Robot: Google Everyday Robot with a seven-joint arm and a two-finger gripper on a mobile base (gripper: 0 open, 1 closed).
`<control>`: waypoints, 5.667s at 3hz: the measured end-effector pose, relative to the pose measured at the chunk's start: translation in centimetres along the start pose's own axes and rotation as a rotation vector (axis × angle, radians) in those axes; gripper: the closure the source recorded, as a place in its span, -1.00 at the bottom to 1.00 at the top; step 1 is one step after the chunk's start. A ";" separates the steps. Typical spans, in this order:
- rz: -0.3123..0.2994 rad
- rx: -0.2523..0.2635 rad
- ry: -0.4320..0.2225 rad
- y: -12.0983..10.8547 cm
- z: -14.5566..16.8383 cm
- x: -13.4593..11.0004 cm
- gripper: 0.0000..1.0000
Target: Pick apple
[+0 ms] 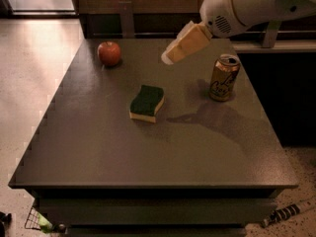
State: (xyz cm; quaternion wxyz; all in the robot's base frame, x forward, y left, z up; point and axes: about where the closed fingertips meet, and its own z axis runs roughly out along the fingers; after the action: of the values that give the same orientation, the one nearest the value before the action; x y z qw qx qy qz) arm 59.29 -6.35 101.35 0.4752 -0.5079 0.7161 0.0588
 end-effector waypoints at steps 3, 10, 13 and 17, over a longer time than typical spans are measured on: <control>0.209 0.008 -0.102 0.1 7.2 -2.6 -1.00; 0.416 -0.229 -0.345 2.4 34.1 -2.7 -0.77; 0.417 -0.247 -0.353 3.2 34.9 -3.1 0.63; 0.312 -0.280 -0.401 2.4 27.9 -8.1 1.00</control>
Offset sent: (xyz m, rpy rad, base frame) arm 0.0610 0.0745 -0.0389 0.3007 0.1285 -0.1451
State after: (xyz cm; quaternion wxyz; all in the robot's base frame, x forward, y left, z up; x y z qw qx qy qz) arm 75.01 16.07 91.31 0.5178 -0.4305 0.6622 0.3286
